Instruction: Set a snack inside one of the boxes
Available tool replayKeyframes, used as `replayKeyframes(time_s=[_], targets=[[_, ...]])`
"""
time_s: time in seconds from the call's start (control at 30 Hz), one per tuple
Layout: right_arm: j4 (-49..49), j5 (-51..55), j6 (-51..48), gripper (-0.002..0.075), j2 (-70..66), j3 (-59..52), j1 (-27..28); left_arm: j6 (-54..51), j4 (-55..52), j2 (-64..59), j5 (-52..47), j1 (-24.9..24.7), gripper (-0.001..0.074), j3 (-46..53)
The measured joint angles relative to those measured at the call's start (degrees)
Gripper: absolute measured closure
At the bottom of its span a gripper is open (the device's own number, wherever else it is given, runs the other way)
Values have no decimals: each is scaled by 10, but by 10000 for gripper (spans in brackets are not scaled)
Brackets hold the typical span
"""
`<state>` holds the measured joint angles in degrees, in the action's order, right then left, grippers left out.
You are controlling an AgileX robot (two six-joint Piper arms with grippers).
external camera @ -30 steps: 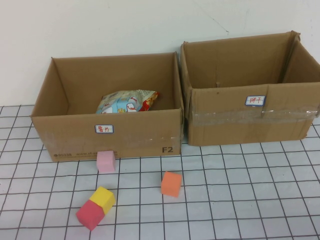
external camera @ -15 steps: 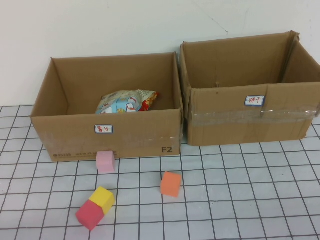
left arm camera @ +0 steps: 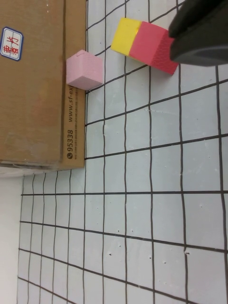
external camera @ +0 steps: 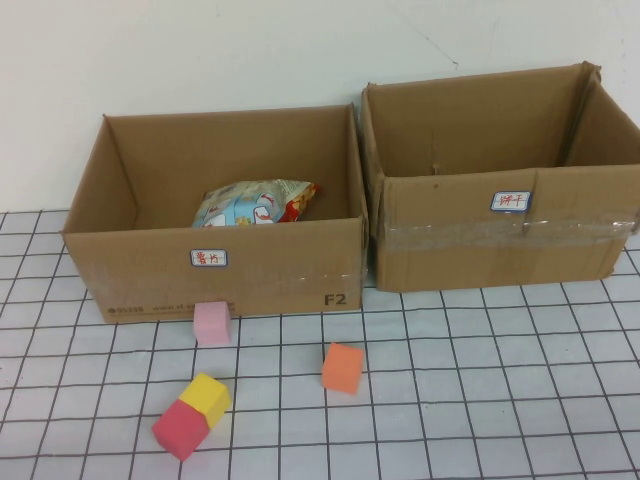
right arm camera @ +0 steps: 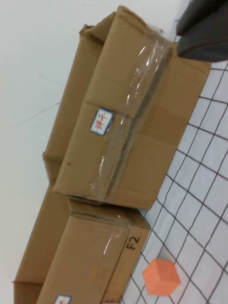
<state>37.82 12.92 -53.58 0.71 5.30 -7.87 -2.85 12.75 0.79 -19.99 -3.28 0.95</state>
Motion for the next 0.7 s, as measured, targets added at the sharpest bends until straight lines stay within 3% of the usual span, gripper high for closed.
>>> replayKeyframes(time_s=[0.2, 0.4, 0.7], targets=[[-26, -83, -18, 725, 0, -30, 0, 0, 0, 0, 0, 0, 736, 0], [-243, -129, 226, 725, 1, -58, 25, 0, 0, 0, 0, 0, 736, 0], [-349, 20, 392, 725, 1, -69, 79, 0, 0, 0, 0, 0, 736, 0]])
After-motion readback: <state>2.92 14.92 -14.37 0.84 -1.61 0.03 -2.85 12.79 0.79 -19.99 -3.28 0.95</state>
